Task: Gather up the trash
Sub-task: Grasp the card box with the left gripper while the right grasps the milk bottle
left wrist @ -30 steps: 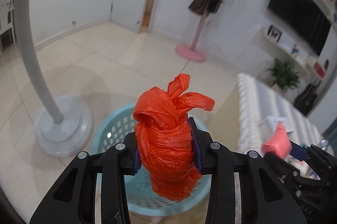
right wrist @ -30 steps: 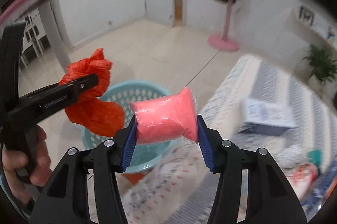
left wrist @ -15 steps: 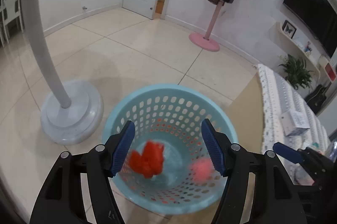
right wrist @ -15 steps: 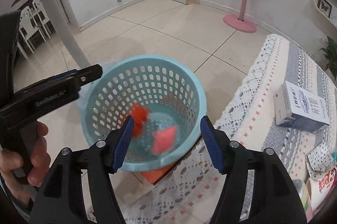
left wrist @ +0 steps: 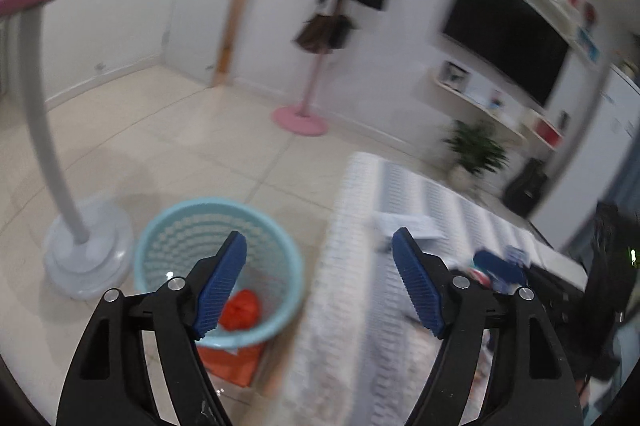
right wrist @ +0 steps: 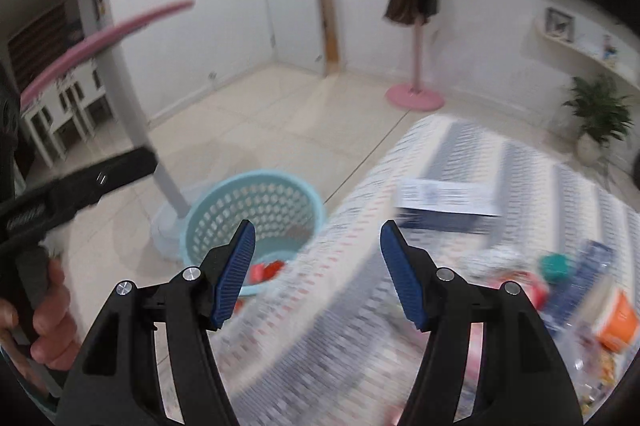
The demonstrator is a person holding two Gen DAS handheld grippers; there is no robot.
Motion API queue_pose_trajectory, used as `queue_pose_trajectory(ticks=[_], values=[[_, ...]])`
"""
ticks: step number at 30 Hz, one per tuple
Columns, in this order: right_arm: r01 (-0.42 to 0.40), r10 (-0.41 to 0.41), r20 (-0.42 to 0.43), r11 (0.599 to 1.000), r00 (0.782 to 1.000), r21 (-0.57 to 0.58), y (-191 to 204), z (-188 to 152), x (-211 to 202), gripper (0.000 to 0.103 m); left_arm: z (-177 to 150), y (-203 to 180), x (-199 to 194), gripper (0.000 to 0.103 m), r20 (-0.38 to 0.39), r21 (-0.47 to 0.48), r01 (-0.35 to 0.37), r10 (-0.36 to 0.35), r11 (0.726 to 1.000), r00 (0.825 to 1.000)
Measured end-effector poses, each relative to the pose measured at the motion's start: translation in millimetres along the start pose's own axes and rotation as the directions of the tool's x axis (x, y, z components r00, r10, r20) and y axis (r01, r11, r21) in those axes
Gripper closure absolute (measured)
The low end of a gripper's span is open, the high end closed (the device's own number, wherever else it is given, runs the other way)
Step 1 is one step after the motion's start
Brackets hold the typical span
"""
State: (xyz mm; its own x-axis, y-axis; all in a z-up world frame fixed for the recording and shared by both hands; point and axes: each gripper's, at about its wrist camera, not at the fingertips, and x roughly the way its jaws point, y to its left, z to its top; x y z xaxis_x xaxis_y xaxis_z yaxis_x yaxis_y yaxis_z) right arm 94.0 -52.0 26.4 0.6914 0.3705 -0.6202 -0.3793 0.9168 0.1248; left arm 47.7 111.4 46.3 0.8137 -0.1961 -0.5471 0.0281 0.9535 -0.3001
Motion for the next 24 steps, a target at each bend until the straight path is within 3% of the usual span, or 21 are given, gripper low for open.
queue_pose_trajectory(ticks=[6, 9, 12, 15, 17, 19, 22, 24], values=[[0.137, -0.144, 0.076, 0.987, 0.987, 0.088, -75.4, -29.7, -86.2, 0.041, -37.8, -83.3, -0.6, 0.024, -0.090, 0.142, 0.169, -0.157, 0.975, 0.983], [0.213, -0.224, 0.081, 0.969, 0.971, 0.124, -108.1, -52.8, -112.3, 0.041, -64.4, -110.7, 14.7, 0.024, -0.179, 0.180, 0.244, -0.212, 0.953, 0.961], [0.286, -0.301, 0.061, 0.942, 0.952, 0.174, -143.4, -82.4, -133.0, 0.040, -89.3, -131.6, 39.1, 0.024, -0.285, 0.211, 0.315, -0.250, 0.925, 0.925], [0.350, -0.364, 0.021, 0.909, 0.931, 0.227, -172.6, -110.0, -142.8, 0.040, -110.1, -147.5, 71.9, 0.024, -0.400, 0.230, 0.360, -0.249, 0.904, 0.882], [0.366, -0.382, 0.006, 0.891, 0.924, 0.267, -188.6, -126.2, -146.7, 0.040, -122.8, -152.0, 88.9, 0.024, -0.445, 0.241, 0.373, -0.240, 0.896, 0.863], [0.392, -0.407, -0.007, 0.875, 0.913, 0.284, -199.9, -140.7, -149.0, 0.040, -135.6, -156.5, 106.0, 0.024, -0.482, 0.251, 0.362, -0.208, 0.898, 0.851], [0.445, -0.450, -0.049, 0.852, 0.892, 0.277, -215.5, -161.7, -145.2, 0.040, -149.4, -157.0, 125.8, 0.024, -0.505, 0.260, 0.332, -0.165, 0.907, 0.847], [0.441, -0.441, -0.074, 0.844, 0.895, 0.304, -224.6, -173.3, -142.9, 0.040, -154.7, -157.5, 134.3, 0.024, -0.516, 0.262, 0.328, -0.155, 0.907, 0.842]])
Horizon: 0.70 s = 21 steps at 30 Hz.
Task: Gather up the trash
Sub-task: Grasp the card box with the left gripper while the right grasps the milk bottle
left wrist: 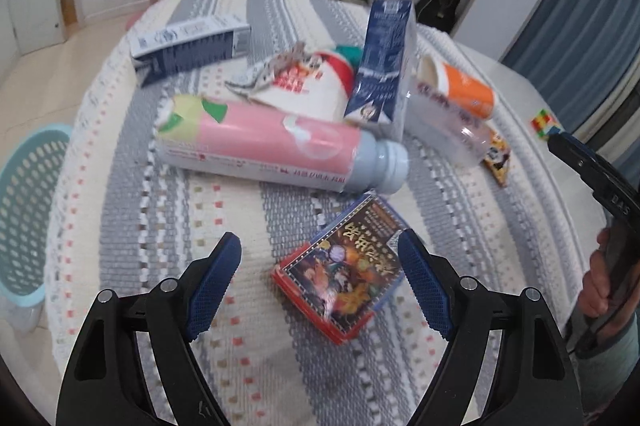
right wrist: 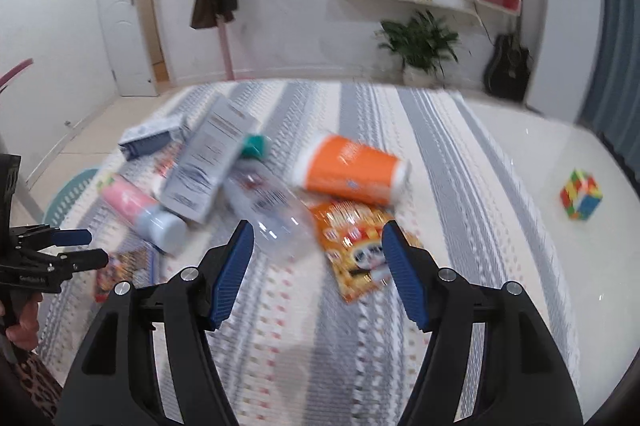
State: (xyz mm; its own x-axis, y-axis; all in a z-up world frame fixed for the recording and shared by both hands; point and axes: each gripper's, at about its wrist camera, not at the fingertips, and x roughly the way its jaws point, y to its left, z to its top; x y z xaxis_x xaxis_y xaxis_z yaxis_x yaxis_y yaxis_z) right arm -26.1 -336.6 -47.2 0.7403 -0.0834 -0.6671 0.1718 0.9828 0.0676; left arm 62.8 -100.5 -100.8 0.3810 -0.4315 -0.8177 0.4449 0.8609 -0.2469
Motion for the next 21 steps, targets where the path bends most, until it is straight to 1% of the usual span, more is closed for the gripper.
queue_pose_trajectory(ticks=[2, 5, 10, 12, 15, 17, 19, 20, 21], values=[[-0.001, 0.002, -0.020, 0.999, 1.000, 0.033, -10.2, -5.9, 7.0, 0.040, 0.8, -1.0, 9.0, 0.024, -0.018, 0.002, 0.010, -0.010, 1.000, 1.000], [0.035, -0.032, -0.050, 0.997, 0.998, 0.065, -29.1, -13.7, 15.9, 0.042, -1.9, -6.6, 12.5, 0.026, -0.042, 0.019, 0.068, -0.067, 0.998, 0.997], [0.055, -0.044, -0.089, 0.991, 0.995, 0.119, -52.5, -21.1, 24.5, 0.042, -17.7, -30.6, 6.0, 0.026, -0.098, 0.100, 0.164, -0.155, 0.981, 0.983], [0.055, -0.039, -0.100, 0.986, 0.994, 0.158, -63.1, -22.0, 31.0, 0.042, -20.0, -39.2, 6.2, 0.026, -0.103, 0.131, 0.150, -0.138, 0.980, 0.985], [0.042, -0.020, -0.120, 0.983, 0.993, 0.178, -69.1, -21.0, 39.5, 0.041, -20.8, -52.0, 13.7, 0.024, -0.105, 0.143, 0.133, -0.119, 0.981, 0.987], [0.049, -0.026, -0.137, 0.985, 0.990, 0.165, -65.7, -20.2, 46.6, 0.041, -17.8, -55.6, 21.7, 0.024, -0.098, 0.130, 0.089, -0.077, 0.988, 0.992], [0.032, -0.012, -0.135, 0.989, 0.991, 0.146, -57.9, -18.1, 49.6, 0.041, -16.5, -57.8, 27.8, 0.024, -0.098, 0.119, 0.059, -0.048, 0.991, 0.994], [0.015, 0.002, -0.130, 0.991, 0.992, 0.130, -50.7, -15.4, 50.6, 0.041, -16.2, -59.9, 31.3, 0.024, -0.096, 0.119, 0.032, -0.020, 0.992, 0.995], [0.000, 0.013, -0.125, 0.994, 0.992, 0.107, -41.6, -11.8, 51.8, 0.041, -16.6, -60.2, 30.9, 0.025, -0.094, 0.122, 0.019, -0.007, 0.992, 0.996]])
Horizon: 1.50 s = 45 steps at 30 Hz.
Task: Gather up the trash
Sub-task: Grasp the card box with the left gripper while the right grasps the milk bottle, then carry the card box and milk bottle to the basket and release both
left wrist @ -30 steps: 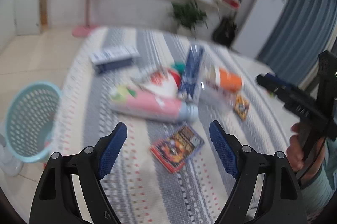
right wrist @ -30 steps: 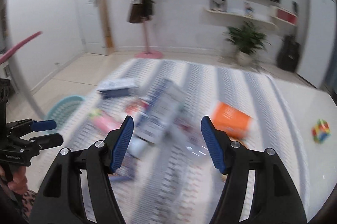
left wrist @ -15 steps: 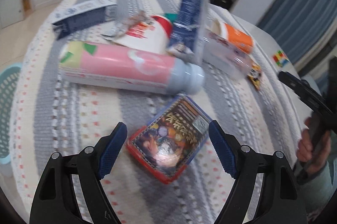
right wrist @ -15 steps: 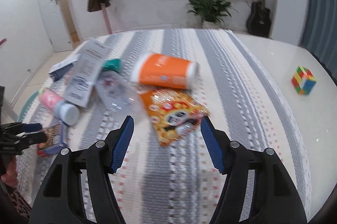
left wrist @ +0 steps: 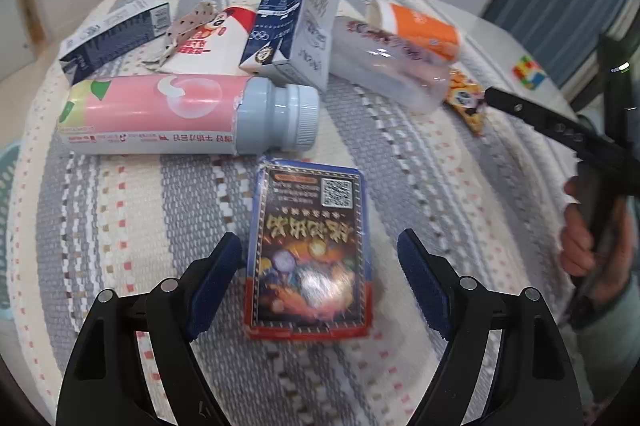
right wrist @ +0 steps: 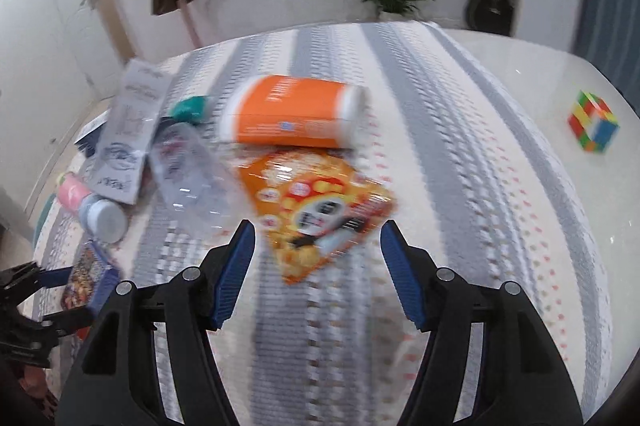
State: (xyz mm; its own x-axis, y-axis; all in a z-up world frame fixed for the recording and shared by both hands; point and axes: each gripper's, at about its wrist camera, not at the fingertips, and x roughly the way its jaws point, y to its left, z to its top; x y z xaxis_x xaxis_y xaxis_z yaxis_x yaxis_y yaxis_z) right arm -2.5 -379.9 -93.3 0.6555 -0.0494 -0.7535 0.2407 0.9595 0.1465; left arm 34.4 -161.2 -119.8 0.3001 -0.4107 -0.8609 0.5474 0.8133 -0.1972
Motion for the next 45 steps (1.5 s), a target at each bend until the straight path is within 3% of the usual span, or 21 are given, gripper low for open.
queue_pose_trajectory(ticks=[4, 6, 10, 14, 18, 20, 22, 26, 31, 38, 45], values=[[-0.046, 0.046, 0.006, 0.995, 0.999, -0.084, 34.1, 11.5, 4.5, 0.039, 0.5, -4.1, 2.5, 0.028, 0.014, 0.005, -0.053, 0.053, 0.999, 0.999], [-0.053, 0.055, 0.010, 0.989, 0.998, -0.139, 53.4, 20.0, 9.8, 0.032, 0.2, -8.0, 4.2, 0.044, 0.024, 0.023, -0.090, 0.090, 0.996, 0.996], [-0.030, 0.032, 0.003, 0.974, 0.999, -0.226, 78.8, 36.0, 29.1, 0.029, -0.9, -6.7, -0.5, 0.044, 0.038, 0.017, -0.055, 0.054, 0.998, 0.998], [-0.076, 0.060, -0.067, 0.960, 0.996, -0.269, 92.3, 48.7, 53.2, 0.029, -0.4, -0.7, -11.9, 0.044, 0.091, 0.006, -0.048, 0.047, 0.999, 0.995], [-0.081, 0.038, -0.143, 0.947, 0.989, -0.309, 103.8, 54.9, 73.3, 0.029, 0.0, 10.2, -21.1, 0.044, 0.115, -0.025, -0.030, 0.033, 0.999, 0.993], [-0.098, 0.044, -0.167, 0.938, 0.985, -0.332, 110.5, 53.9, 78.2, 0.032, -0.6, 11.0, -26.5, 0.044, 0.133, -0.034, -0.025, 0.029, 0.999, 0.991], [-0.094, 0.030, -0.188, 0.934, 0.982, -0.345, 116.2, 52.4, 82.4, 0.043, -0.2, 14.7, -31.4, 0.044, 0.151, -0.049, -0.020, 0.028, 0.999, 0.988], [-0.128, 0.063, -0.213, 0.944, 0.975, -0.304, 114.5, 48.2, 77.6, 0.049, 5.9, 25.4, -36.6, 0.044, 0.181, -0.092, -0.025, 0.041, 0.995, 0.983], [-0.162, 0.124, -0.236, 0.975, 0.964, -0.151, 91.6, 33.1, 54.4, 0.050, 11.4, 41.5, -53.2, 0.044, 0.239, -0.149, -0.010, 0.045, 0.989, 0.970], [-0.140, 0.139, -0.143, 0.990, 0.980, 0.001, 56.9, 25.0, 3.3, 0.051, 4.6, 60.3, -76.4, 0.044, 0.297, -0.198, -0.010, 0.070, 0.980, 0.952], [-0.151, 0.153, -0.051, 0.988, 0.987, 0.039, 55.2, 38.6, -38.4, 0.051, -5.3, 86.8, -102.8, 0.044, 0.351, -0.258, -0.001, 0.095, 0.966, 0.931]])
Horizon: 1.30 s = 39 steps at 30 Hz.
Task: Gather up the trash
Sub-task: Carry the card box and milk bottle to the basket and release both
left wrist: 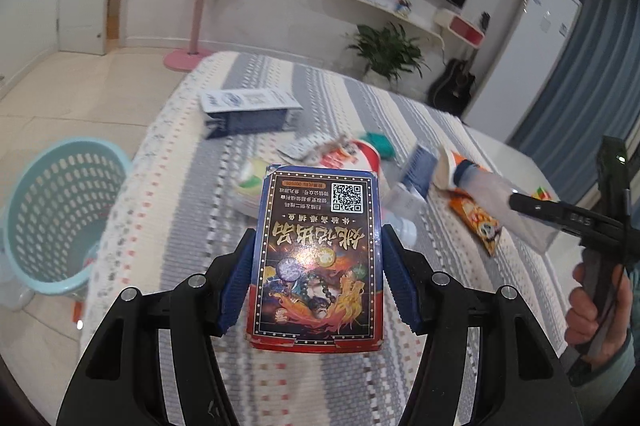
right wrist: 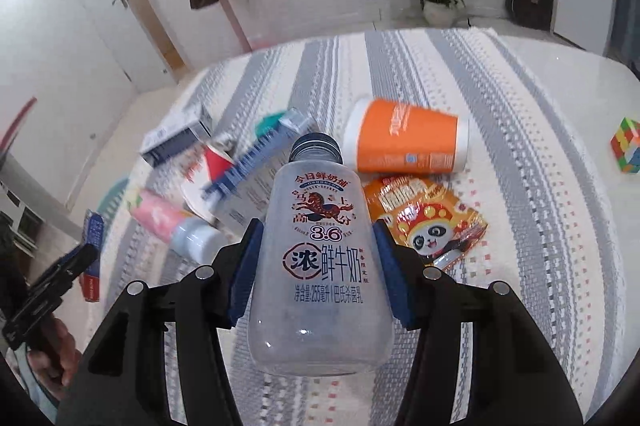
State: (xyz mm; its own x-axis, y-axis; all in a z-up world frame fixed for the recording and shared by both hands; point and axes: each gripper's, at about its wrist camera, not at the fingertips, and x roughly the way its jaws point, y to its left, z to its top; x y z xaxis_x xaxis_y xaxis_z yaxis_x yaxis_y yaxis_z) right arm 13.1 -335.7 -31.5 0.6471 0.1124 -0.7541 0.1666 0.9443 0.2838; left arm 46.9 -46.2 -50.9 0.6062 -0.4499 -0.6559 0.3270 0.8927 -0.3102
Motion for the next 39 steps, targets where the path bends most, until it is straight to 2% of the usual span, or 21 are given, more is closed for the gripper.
queue_pose_trajectory(ticks=[3, 7, 10, 12, 15, 17, 20, 24, 29, 35, 37, 39], values=[[-0.029, 0.030, 0.037, 0.999, 0.999, -0.023, 14.9, 7.9, -15.5, 0.051, 5.6, 12.5, -12.7, 0.044, 0.032, -0.023, -0.012, 0.013, 1.000, 0.999], [-0.065, 0.077, 0.100, 0.991, 0.992, -0.121, 62.7, 24.0, -34.3, 0.051, 20.7, 41.9, -40.4, 0.044, 0.103, -0.095, -0.028, 0.038, 0.995, 0.994], [-0.093, 0.146, 0.196, 0.962, 0.970, -0.255, 124.7, 34.5, -46.8, 0.051, 35.9, 69.2, -64.2, 0.044, 0.152, -0.144, -0.056, 0.078, 0.988, 0.985], [-0.104, 0.185, 0.241, 0.944, 0.953, -0.312, 158.4, 37.0, -50.3, 0.051, 49.4, 89.5, -81.7, 0.044, 0.184, -0.156, -0.100, 0.128, 0.983, 0.975], [-0.163, 0.267, 0.246, 0.913, 0.932, -0.374, 218.1, 41.2, -40.8, 0.051, 66.4, 120.5, -105.4, 0.044, 0.225, -0.189, -0.149, 0.190, 0.971, 0.956], [-0.191, 0.302, 0.224, 0.890, 0.927, -0.413, 253.9, 41.7, -26.4, 0.051, 74.5, 141.5, -115.3, 0.044, 0.239, -0.217, -0.179, 0.230, 0.960, 0.943], [-0.236, 0.335, 0.152, 0.860, 0.930, -0.453, 303.9, 40.7, 7.8, 0.051, 80.0, 173.4, -119.3, 0.044, 0.229, -0.254, -0.217, 0.277, 0.942, 0.933], [-0.267, 0.335, 0.060, 0.837, 0.940, -0.478, 356.2, 31.5, 63.8, 0.051, 73.2, 221.1, -100.4, 0.044, 0.151, -0.307, -0.262, 0.318, 0.915, 0.936], [-0.273, 0.283, -0.045, 0.857, 0.958, -0.438, 379.4, 20.8, 131.2, 0.051, 62.0, 263.3, -62.6, 0.044, 0.050, -0.348, -0.287, 0.324, 0.892, 0.945], [-0.285, 0.246, -0.156, 0.897, 0.957, -0.337, 391.0, 16.2, 186.1, 0.050, 49.7, 284.4, -37.2, 0.043, -0.003, -0.379, -0.289, 0.311, 0.879, 0.950], [-0.281, 0.230, -0.187, 0.903, 0.955, -0.325, 395.6, 9.8, 199.9, 0.050, 47.3, 289.7, -35.0, 0.039, -0.014, -0.396, -0.287, 0.307, 0.872, 0.952], [-0.286, 0.232, -0.195, 0.904, 0.953, -0.319, 400.1, 6.5, 208.0, 0.050, 46.1, 294.7, -36.3, 0.030, -0.012, -0.408, -0.282, 0.303, 0.868, 0.953]])
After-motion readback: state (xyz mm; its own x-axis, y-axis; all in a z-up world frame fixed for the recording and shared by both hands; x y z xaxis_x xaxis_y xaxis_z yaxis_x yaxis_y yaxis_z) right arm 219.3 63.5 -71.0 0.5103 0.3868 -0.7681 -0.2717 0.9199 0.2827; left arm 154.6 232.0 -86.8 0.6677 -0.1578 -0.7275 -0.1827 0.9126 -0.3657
